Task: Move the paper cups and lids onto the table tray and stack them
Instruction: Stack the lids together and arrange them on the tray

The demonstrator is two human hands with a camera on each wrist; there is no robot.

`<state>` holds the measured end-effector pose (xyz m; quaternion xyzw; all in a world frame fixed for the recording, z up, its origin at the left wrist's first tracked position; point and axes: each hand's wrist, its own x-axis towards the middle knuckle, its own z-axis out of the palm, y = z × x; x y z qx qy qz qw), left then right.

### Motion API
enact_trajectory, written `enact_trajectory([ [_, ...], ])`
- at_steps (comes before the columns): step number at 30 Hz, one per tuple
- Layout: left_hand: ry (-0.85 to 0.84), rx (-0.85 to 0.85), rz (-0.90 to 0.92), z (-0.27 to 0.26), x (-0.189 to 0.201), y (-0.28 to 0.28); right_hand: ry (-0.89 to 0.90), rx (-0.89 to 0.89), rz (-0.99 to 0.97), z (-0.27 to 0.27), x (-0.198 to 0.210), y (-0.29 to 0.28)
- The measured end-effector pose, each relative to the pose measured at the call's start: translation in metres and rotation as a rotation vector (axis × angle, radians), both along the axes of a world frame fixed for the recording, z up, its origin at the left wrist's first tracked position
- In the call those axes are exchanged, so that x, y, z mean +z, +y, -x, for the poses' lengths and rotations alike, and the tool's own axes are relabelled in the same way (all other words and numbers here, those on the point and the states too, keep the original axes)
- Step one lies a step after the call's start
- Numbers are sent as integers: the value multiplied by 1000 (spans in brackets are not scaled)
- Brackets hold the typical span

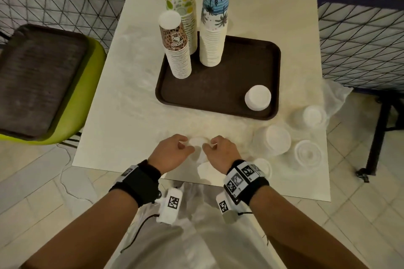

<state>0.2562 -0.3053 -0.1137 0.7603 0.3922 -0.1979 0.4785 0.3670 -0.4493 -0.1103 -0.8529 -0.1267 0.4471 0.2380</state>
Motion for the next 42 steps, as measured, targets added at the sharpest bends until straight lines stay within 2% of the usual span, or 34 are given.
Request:
enact_trajectory([
  [8,-41,-9,-58,-4,-14,-10,-5,-85,26,8,-12,4],
  [12,-61,52,-12,-6,-15,-9,50,-184,-3,8,-13,5],
  [18,-126,101,-11,-12,-5,-7,174,-369,-179,5,-11,1],
  [25,-221,125,2,-22,21,-11,186,-485,-371,-10,13,-15],
  [33,-366,133,8,-80,47,-30,-38,-445,-441,-61,45,-36],
  [39,-434,116,19,-152,47,-40,-229,-460,-382,-121,57,-44],
  [42,-424,55,-12,-188,45,-45,-262,-465,-317,-146,56,-43],
])
